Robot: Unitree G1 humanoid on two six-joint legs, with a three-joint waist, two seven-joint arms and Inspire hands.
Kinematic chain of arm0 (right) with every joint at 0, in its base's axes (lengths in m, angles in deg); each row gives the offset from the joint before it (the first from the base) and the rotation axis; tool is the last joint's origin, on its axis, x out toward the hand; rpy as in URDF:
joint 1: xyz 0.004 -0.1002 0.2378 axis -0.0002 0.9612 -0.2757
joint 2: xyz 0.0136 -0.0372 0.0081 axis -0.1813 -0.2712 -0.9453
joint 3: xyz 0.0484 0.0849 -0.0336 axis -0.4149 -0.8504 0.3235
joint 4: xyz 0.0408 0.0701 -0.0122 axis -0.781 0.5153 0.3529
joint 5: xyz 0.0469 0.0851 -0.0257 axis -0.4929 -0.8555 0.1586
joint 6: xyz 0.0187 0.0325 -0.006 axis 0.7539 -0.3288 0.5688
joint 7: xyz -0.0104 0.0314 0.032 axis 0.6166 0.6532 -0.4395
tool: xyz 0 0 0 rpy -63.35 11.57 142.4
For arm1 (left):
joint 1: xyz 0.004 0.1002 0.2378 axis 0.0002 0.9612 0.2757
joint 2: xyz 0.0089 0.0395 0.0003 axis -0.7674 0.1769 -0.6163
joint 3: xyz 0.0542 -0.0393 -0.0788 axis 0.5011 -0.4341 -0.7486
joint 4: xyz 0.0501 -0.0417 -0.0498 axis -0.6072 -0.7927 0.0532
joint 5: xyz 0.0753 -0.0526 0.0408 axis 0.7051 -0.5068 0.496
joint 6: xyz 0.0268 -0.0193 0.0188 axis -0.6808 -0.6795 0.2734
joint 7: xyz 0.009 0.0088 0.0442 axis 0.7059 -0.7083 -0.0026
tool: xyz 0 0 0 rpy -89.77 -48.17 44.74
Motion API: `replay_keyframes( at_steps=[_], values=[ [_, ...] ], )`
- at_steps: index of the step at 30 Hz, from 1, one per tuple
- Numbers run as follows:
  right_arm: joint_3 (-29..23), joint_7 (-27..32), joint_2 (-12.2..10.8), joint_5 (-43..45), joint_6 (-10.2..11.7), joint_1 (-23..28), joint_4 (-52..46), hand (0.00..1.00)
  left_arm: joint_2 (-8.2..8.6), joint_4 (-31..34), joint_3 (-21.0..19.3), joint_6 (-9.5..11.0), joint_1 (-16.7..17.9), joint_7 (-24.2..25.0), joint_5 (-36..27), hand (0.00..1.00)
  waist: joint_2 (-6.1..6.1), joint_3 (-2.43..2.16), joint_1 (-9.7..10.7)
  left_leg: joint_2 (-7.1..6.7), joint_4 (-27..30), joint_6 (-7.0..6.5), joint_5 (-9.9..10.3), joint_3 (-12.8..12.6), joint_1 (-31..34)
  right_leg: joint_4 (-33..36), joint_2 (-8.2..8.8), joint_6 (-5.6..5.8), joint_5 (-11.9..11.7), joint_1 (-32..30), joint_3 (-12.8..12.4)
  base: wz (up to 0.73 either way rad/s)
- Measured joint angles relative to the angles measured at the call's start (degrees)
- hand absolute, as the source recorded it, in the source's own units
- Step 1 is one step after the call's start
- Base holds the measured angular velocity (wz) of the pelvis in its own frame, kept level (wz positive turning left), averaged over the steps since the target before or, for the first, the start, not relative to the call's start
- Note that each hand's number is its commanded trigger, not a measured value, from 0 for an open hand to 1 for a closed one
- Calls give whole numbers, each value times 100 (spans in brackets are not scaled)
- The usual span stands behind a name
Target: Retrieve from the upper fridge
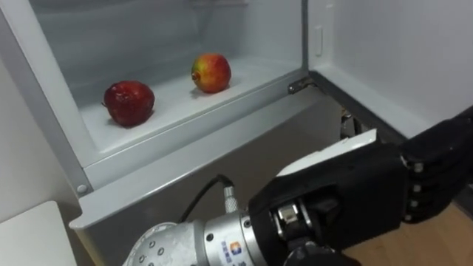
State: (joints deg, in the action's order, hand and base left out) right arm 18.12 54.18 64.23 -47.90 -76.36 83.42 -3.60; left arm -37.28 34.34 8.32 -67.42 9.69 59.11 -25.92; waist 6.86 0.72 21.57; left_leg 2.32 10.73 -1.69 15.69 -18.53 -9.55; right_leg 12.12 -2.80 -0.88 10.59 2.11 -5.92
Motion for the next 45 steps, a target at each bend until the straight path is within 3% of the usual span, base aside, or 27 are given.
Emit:
replay_keyframes(
  at_steps=[3, 6, 9, 14, 16, 18, 20, 23, 25, 29, 31, 35, 38, 41, 44, 45],
  values=[
    [-2, -1, -9, 16, 3, 1, 2, 0, -12, 6, -68, -8, 0, 1, 4, 0, -3, 1, -39, 5, -6, 1, -1, 8, -12, -24, 2, -6, -8, 40, 19, 0],
    [1, 2, -14, 1, 9, 37, 1, 0, -100, 165, -322, -11, 1, -3, 18, 0, -7, 3, -201, 12, -7, 2, -1, 81, 10, -30, 36, -14, -14, 40, 87, 7],
    [-5, 8, -17, -11, -5, 84, 31, 0, -341, 407, -758, -12, 26, -35, 75, 0, -22, 10, -508, 7, -11, 23, -14, 218, 29, -48, 44, -19, -17, 59, 175, 18],
    [-127, 54, -30, 363, 6, 183, -56, 0, -779, 892, -1587, -10, 75, -159, 482, 0, -45, -18, -1058, -12, 11, 27, -17, 583, 118, -80, 69, -20, -17, 76, 487, 34],
    [-243, 76, -43, 438, 52, 256, -96, 0, -931, 1101, -2055, 6, 337, -253, 849, 0, -78, -48, -1343, -13, 10, 27, -17, 785, 134, -74, 78, -20, -17, 111, 639, 29],
    [-238, 103, -74, 581, 60, 293, -125, 0, -965, 1226, -2384, 15, 641, -344, 1042, 0, -139, -76, -1554, -6, 6, 51, -31, 859, 121, -67, 82, -21, -16, 153, 741, 29],
    [-256, 147, -126, 660, 56, 407, -273, 0, -950, 1318, -2836, 18, 855, -415, 1199, 0, -185, -102, -1859, -8, 12, 63, -38, 943, 107, -64, 83, -21, -16, 184, 848, 26],
    [-358, 217, -169, 857, 55, 416, -395, 0, -948, 1468, -3277, 42, 927, -675, 1336, 0, -235, -127, -1996, -17, 16, 81, -53, 1148, 192, -65, 127, -22, -14, 206, 1089, 38],
    [-532, 305, -225, 932, 64, 428, -520, 0, -948, 1608, -3759, 199, 1247, -859, 1458, 0, -251, -138, -2178, -23, 31, 83, -60, 1178, 182, -75, 163, -22, -14, 228, 1118, 12],
    [-558, 455, -262, 1043, 124, 447, -530, 0, -954, 1605, -4228, 330, 1727, -1270, 1943, 0, -256, -129, -2343, -101, 73, 74, -65, 1366, 119, -147, 177, -22, -13, 427, 1276, 22],
    [-552, 569, -264, 1005, 219, 495, -452, 0, -931, 1605, -4444, 498, 2154, -1606, 2324, 0, -258, -125, -2419, -116, 103, 70, -67, 1404, 103, -145, 237, -34, 49, 479, 1375, 19],
    [-561, 694, -292, 1013, 274, 628, -415, 0, -865, 1602, -4942, 570, 2685, -2123, 2787, 0, -245, -117, -2594, -187, 111, 52, -78, 1503, 109, -149, 276, -24, 97, 491, 1462, 15],
    [-569, 683, -312, 1031, 244, 807, -411, 0, -860, 1542, -5511, 700, 3163, -2836, 3186, 0, -249, -114, -2646, -224, 118, 48, -99, 1691, 150, -150, 305, -16, 123, 506, 1587, 25],
    [-568, 677, -310, 1025, 216, 905, -429, 0, -805, 1355, -5620, 744, 3591, -3175, 3485, 0, -253, -110, -2661, -234, 187, 47, -101, 1721, 199, -134, 351, -17, 124, 494, 1645, 13],
    [-503, 693, -325, 981, 123, 898, -490, 0, -169, 744, -5484, 678, 4321, -3349, 3643, 0, -251, -90, -2649, -231, 196, 46, -103, 1777, 197, -139, 364, -18, 125, 537, 1721, 6],
    [-488, 709, -329, 963, 122, 898, -495, 0, -67, 617, -5418, 652, 4438, -3411, 3645, 0, -254, -89, -2632, -234, 196, 46, -103, 1781, 201, -143, 363, -17, 126, 538, 1721, 4]
  ],
)
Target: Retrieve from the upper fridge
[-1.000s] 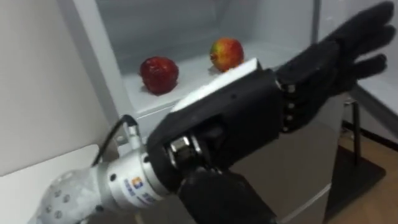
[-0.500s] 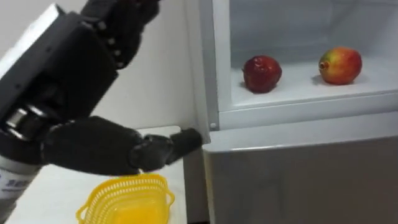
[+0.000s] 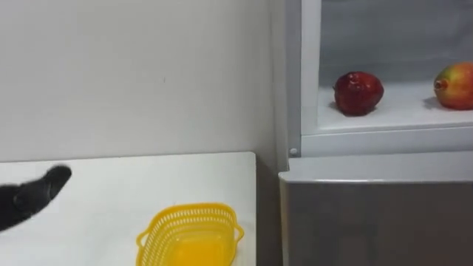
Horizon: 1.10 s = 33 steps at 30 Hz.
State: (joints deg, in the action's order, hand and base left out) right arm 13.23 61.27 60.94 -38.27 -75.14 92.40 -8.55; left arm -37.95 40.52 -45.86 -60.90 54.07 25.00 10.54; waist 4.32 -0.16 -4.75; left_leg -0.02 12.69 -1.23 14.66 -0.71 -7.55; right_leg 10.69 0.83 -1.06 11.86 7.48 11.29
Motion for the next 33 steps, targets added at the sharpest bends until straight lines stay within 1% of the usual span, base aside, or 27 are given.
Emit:
replay_keyframes(
  at_steps=[1, 2, 4, 5, 6, 7, 8, 9, 10, 11, 13, 14, 15, 17, 18, 19, 20, 21, 22, 23, 24, 25, 26, 29, 31, 32, 33],
  values=[
    [45, 49, -17, -65, -12, -4, -17, 0, 187, -320, 159, -56, 223, -108, -9, 0, -23, 7, 4, -11, -3, 0, 0, 11, 15, 2, 7, 3, 15, 0, 11, 10],
    [46, 53, -55, -93, -54, -28, -84, 0, 319, -608, 302, -127, 445, -143, -71, 0, -70, 16, 13, -24, -2, 0, 0, 35, 21, 11, 18, 6, 45, -1, 53, 13],
    [39, 48, -98, -83, -77, -9, -138, 0, 444, -1059, 504, -182, 707, -206, -181, 0, -158, 42, 31, -37, -2, 0, 0, 93, 10, 5, 11, 10, 87, 8, 43, 14],
    [38, 50, -105, -82, -77, -9, -138, 0, 484, -1212, 542, -196, 770, -242, -205, 0, -176, 50, 28, -40, -2, 0, 0, 97, 15, 2, 10, 11, 91, 14, 43, 9],
    [39, 55, -106, -82, -77, -21, -135, 0, 553, -1511, 577, -199, 884, -349, -266, 0, -237, 50, 28, -42, -3, 0, 0, 104, 27, -1, 5, 11, 92, 36, 42, 5],
    [40, 82, -106, -117, -76, -19, -118, 0, 563, -1900, 622, -196, 920, -503, -303, 0, -248, 53, 40, -45, -2, 0, 1, 121, 12, -16, 4, 12, 92, 66, 41, 4],
    [39, 93, -105, -127, -81, -28, -116, 0, 566, -2099, 635, -196, 919, -591, -322, 0, -260, 44, 31, -48, -2, 0, 1, 129, 8, -16, 3, 13, 93, 73, 48, 0],
    [38, 93, -98, -131, -81, -28, -118, 0, 576, -2495, 647, -190, 918, -777, -445, 0, -280, 35, -8, -55, -1, 0, 1, 135, 0, -13, 1, 14, 94, 78, 54, 0],
    [37, 94, -90, -142, -82, -33, -142, 0, 589, -2920, 657, -176, 914, -944, -575, 0, -344, 48, -19, -61, -1, 0, 1, 139, -3, -12, 3, 18, 96, 78, 53, 0],
    [32, 94, -89, -162, -79, -33, -149, 0, 590, -3152, 665, -161, 910, -1018, -636, 0, -317, 30, -20, -63, -3, 0, 1, 134, -16, -13, 4, 22, 98, 87, 47, -5],
    [6, 91, -92, -151, -85, -24, -175, 0, 623, -4175, 657, -157, 921, -1276, -948, 0, -299, 24, -40, -65, -66, 0, 1, 97, -121, -17, 3, 28, 102, 150, -2, -9],
    [-13, 90, -93, -140, -90, -24, -174, 0, 638, -4457, 657, -156, 923, -1317, -1029, 0, -299, 17, -43, -65, -81, -1, 1, 98, -135, -7, 6, 34, 105, 152, 1, -8],
    [-20, 87, -94, -137, -113, -27, -185, 0, 664, -4974, 666, -160, 923, -1381, -1173, 0, -297, 16, -21, -69, -114, -1, 1, 100, -154, -7, 11, 42, 110, 153, 6, 0],
    [-17, 32, -100, -139, -137, 16, -194, 0, 724, -5769, 749, -175, 987, -1429, -1470, 0, -306, 15, -10, -70, -151, -5, 4, 94, -162, -7, 14, 54, 118, 152, -5, 2],
    [-17, 14, -102, -139, -148, 19, -197, 0, 742, -5982, 758, -175, 981, -1428, -1553, 0, -307, 15, -19, -70, -156, -5, 4, 91, -167, -6, 14, 55, 118, 154, -8, 0],
    [-13, -40, -109, -145, -205, 13, -211, 0, 786, -6404, 764, -182, 978, -1428, -1657, 0, -305, 13, -17, -70, -171, -7, 6, 93, -178, -6, 14, 55, 119, 158, -11, 0],
    [-14, -68, -117, -157, -252, -5, -210, 0, 831, -6777, 772, -202, 965, -1427, -1688, 0, -309, 15, -13, -68, -195, -8, 6, 104, -187, -6, 14, 55, 119, 158, -6, 0],
    [-11, -94, -117, -171, -254, -9, -210, 0, 844, -6982, 778, -209, 938, -1426, -1694, 0, -316, 20, -13, -68, -196, -8, 6, 101, -187, -5, 18, 55, 119, 158, -1, 0],
    [-12, -101, -118, -174, -260, 4, -182, 0, 854, -7465, 806, -216, 861, -1407, -1731, 0, -329, 28, -14, -66, -198, -9, 7, 75, -198, -2, 20, 55, 119, 162, -5, 0],
    [-11, -98, -123, -168, -272, 20, -171, 0, 864, -7737, 824, -229, 833, -1388, -1733, 0, -326, 25, -12, -64, -201, -10, 7, 63, -210, -6, 19, 55, 118, 171, -9, -3],
    [0, -90, -133, -168, -313, 26, -175, 0, 905, -8069, 830, -272, 797, -1350, -1732, 0, -314, 16, -8, -62, -204, -11, 8, 57, -227, -7, 15, 54, 118, 191, -11, 0],
    [42, -92, -154, -174, -338, 24, -174, 0, 961, -8327, 849, -304, 786, -1302, -1730, 0, -305, 21, 0, -62, -221, -11, 8, 67, -279, -19, 17, 54, 118, 238, -9, 0],
    [42, -98, -202, -164, -369, 30, -170, 0, 969, -8548, 905, -358, 781, -1213, -1603, 0, -318, 14, 4, -59, -230, -11, 8, 97, -321, -16, 18, 53, 119, 274, -13, 0],
    [36, -152, -250, -143, -369, 21, -151, 0, 992, -8752, 1120, -456, 779, -1113, -1098, 0, -334, 20, 71, -47, -229, -10, 8, 76, -305, -30, 24, 45, 124, 252, -12, 0],
    [55, -147, -269, -154, -370, -34, -153, 0, 990, -8840, 1393, -508, 698, -931, -437, 0, -341, 15, 130, -47, -224, -9, 8, 69, -309, -21, 28, 39, 128, 250, -12, 0],
    [61, -147, -274, -157, -370, -35, -153, 0, 990, -8845, 1474, -508, 661, -896, -246, 0, -348, 14, 137, -47, -222, -9, 8, 65, -308, -16, 29, 38, 129, 246, -11, 0],
    [133, -141, -277, -167, -369, -33, -157, 0, 990, -8845, 1638, -509, 576, -815, 129, 0, -359, 15, 142, -47, -223, -9, 7, 56, -305, -9, 28, 38, 129, 239, -25, -5]
  ],
)
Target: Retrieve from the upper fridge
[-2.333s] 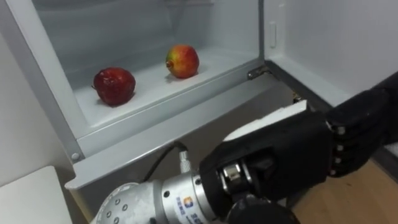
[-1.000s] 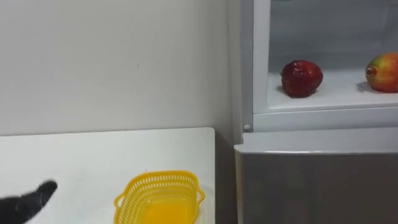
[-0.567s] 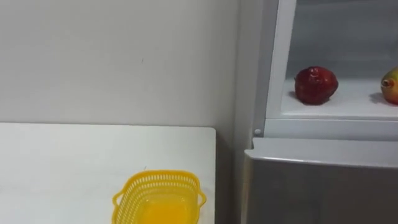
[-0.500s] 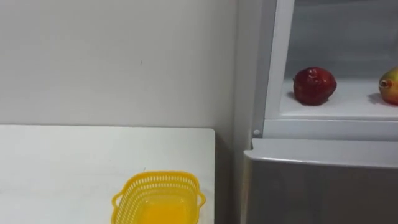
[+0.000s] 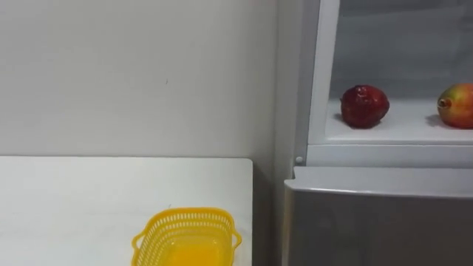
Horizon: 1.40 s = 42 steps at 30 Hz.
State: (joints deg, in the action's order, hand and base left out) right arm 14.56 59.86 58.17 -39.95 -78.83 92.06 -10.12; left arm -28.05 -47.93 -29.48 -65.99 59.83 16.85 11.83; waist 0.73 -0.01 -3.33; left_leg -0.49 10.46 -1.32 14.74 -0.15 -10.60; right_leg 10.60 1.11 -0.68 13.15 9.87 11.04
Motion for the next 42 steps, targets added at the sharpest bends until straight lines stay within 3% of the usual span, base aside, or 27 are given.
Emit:
replay_keyframes(
  at_steps=[3, 9, 13, 20, 22, 23, 24, 27, 30, 34, 38, 41, 42],
  values=[
    [146, 8, -8, 1, 6, -6, -83, 0, -34, 21, 392, -16, -243, 168, 741, 0, -63, -1, 46, 9, -2, 0, 0, -65, -1, 6, -13, -1, -1, -6, -69, -9],
    [140, 441, -54, 1, 78, 1, -639, 0, -124, 23, 945, -122, -541, 358, 1540, 0, -110, 5, 204, 45, -1, 0, 0, -383, 29, 21, -95, -10, -25, -164, -360, -25],
    [130, 836, -118, -29, 187, 58, -1230, 0, -128, 129, 1056, -194, -494, 438, 2030, 0, -118, 4, 331, 67, -2, 1, 0, -566, 85, 10, -134, -10, -57, -224, -551, -22],
    [120, 1183, -267, -850, 498, 278, -2284, 0, -127, 129, 1053, -245, -471, 442, 2226, 0, -97, 3, 398, 101, 3, 1, 0, -706, 116, 22, -144, -19, -74, -321, -683, -13],
    [119, 1212, -333, -913, 533, 354, -2887, 0, -122, 194, 1056, -241, -415, 462, 2382, 0, -30, -19, 477, 99, 8, 1, 0, -733, 109, 16, -144, -18, -78, -322, -689, -10],
    [120, 1218, -344, -916, 532, 407, -3124, 0, -119, 232, 1055, -236, -397, 468, 2384, 0, -75, -29, 488, 95, 6, 1, 0, -737, 103, 17, -141, -17, -79, -325, -689, -7],
    [120, 1229, -354, -915, 545, 477, -3545, 0, -117, 256, 1055, -208, -382, 468, 2383, 0, -15, -30, 504, 96, 6, 1, 0, -739, 96, 14, -142, -15, -83, -324, -700, -9],
    [129, 1260, -378, -930, 583, 667, -4760, 0, -117, 319, 1065, -115, -344, 462, 2375, 0, 21, -17, 603, 87, -3, 1, 0, -778, 36, 6, -147, -12, -101, -328, -741, -4],
    [181, 1331, -410, -937, 758, 708, -5925, 0, -115, 321, 1061, -20, -348, 462, 2388, 0, 32, -13, 603, 111, -4, 2, 0, -884, 7, 15, -186, -32, -130, -344, -821, -20],
    [184, 1566, -412, -908, 1105, 743, -7185, 0, -89, 267, 1103, 281, -391, 457, 2291, 0, 6, -16, 627, 148, -7, 2, 0, -924, 115, 15, -235, -48, -182, -492, -926, -6],
    [170, 1810, -412, -842, 1279, 766, -8145, 0, -107, 52, 1146, 477, -426, 423, 2281, 0, 48, -31, 606, 167, -52, 2, 0, -1066, 149, 33, -270, -46, -201, -611, -1025, -13],
    [164, 2150, -407, -559, 1670, 746, -8775, 0, -196, -251, 1160, 711, -414, 413, 2170, 0, 87, -36, 605, 188, -56, 2, 0, -1085, 189, 24, -305, -52, -259, -603, -1063, -12],
    [160, 2211, -407, -460, 1699, 745, -8867, 0, -216, -275, 1170, 732, -407, 414, 2162, 0, 79, -39, 606, 190, -56, 2, 0, -1085, 192, 27, -309, -55, -261, -601, -1064, -3]
  ],
)
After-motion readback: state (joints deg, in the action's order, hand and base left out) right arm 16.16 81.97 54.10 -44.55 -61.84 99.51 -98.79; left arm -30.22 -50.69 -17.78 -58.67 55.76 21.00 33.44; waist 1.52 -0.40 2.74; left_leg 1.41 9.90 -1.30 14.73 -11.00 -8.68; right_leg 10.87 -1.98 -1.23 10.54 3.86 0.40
